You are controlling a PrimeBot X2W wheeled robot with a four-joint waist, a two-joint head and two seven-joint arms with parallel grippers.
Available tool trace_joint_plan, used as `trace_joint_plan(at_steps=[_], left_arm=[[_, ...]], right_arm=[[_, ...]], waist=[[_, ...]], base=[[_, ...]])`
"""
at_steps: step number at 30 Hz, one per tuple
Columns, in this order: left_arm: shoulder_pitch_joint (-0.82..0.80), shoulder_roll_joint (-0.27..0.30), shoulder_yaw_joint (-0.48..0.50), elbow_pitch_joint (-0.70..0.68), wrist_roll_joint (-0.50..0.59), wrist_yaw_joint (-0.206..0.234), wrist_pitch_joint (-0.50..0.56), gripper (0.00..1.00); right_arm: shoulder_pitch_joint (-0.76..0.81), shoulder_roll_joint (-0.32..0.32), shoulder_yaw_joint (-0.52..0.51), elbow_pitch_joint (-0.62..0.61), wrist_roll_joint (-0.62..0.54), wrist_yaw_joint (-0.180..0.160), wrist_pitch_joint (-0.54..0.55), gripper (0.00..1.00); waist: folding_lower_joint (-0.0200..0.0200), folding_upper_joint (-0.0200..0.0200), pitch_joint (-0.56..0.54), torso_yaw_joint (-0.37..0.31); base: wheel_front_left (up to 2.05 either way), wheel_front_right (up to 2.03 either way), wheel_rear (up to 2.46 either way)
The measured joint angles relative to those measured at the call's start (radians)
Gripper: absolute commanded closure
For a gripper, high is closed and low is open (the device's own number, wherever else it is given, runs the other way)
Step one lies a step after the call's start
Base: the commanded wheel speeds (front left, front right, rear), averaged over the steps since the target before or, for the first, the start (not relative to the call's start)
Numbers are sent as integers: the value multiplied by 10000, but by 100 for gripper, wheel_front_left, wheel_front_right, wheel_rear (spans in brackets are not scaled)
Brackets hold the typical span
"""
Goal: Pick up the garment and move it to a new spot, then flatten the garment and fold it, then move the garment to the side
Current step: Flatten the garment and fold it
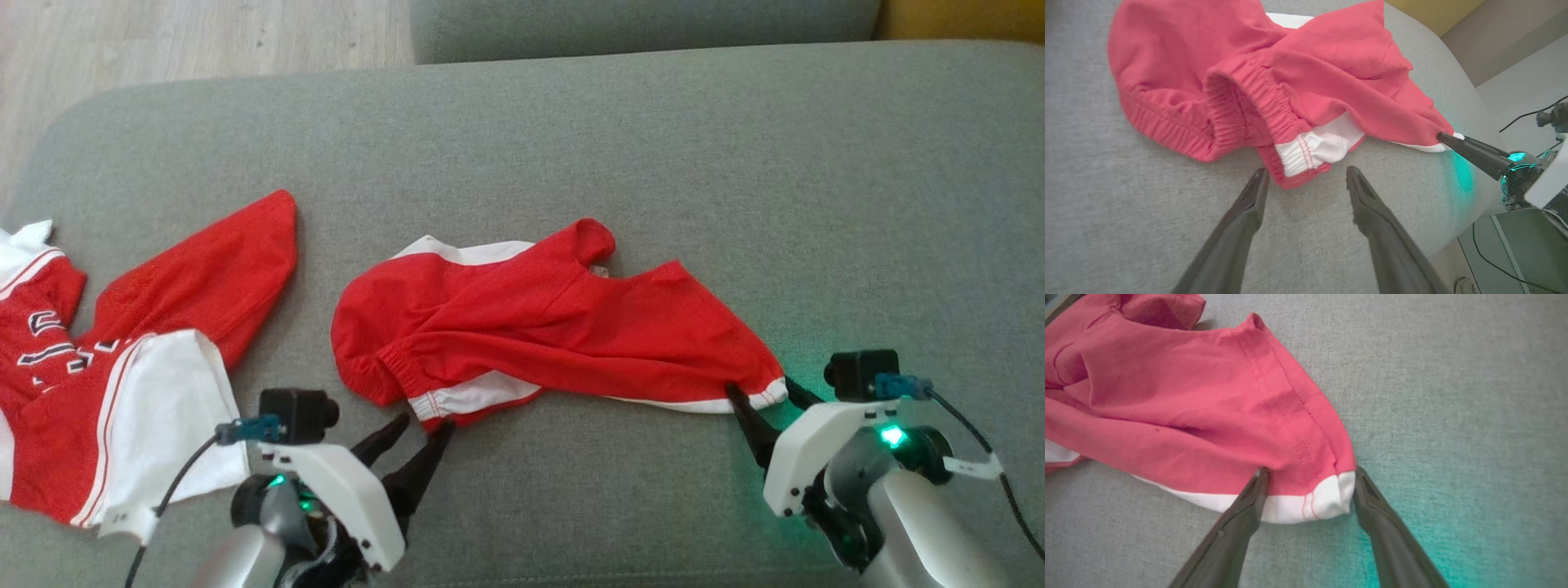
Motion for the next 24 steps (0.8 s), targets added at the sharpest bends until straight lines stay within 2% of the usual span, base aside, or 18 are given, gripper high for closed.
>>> trace_joint_plan(at_steps=[8, 9, 11, 12, 13, 14, 21, 24], left_arm=[[-599, 31, -690, 305, -437, 0, -217, 0], [-670, 33, -775, 332, -481, 0, -257, 0], [-847, 31, -899, 464, -573, 0, -328, 0], [-930, 38, -976, 533, -617, 0, -389, 8], [-1004, 44, -1055, 600, -671, 0, -447, 48], [-1043, 52, -1103, 619, -681, 0, -472, 100], [-1060, 389, -1331, 740, -769, 0, -926, 100], [-1055, 571, -1310, 464, -767, 0, -1166, 100]], right_arm=[[-462, 46, 219, 428, 236, 0, -305, 0], [-527, 48, 276, 472, 265, 0, -303, 9], [-650, 46, 345, 550, 278, 0, -305, 36], [-681, 46, 366, 577, 320, 0, -305, 55], [-687, 46, 412, 604, 355, 0, -305, 84], [-682, 44, 456, 610, 359, 0, -313, 100], [-604, 35, 698, 552, 698, 0, -665, 100], [-602, -17, 685, 132, 986, 0, -754, 100]], waist=[[0, 0, 233, -24], [0, 0, 260, -27], [0, 0, 289, -37], [0, 0, 293, -43], [0, 0, 291, -50], [0, 0, 283, -58], [0, 0, 42, -114], [0, 0, -114, -128]], base=[[0, 0, 0], [0, 0, 0], [0, 0, 0], [0, 0, 0], [0, 0, 0], [0, 0, 0], [0, 0, 0], [0, 0, 0]])
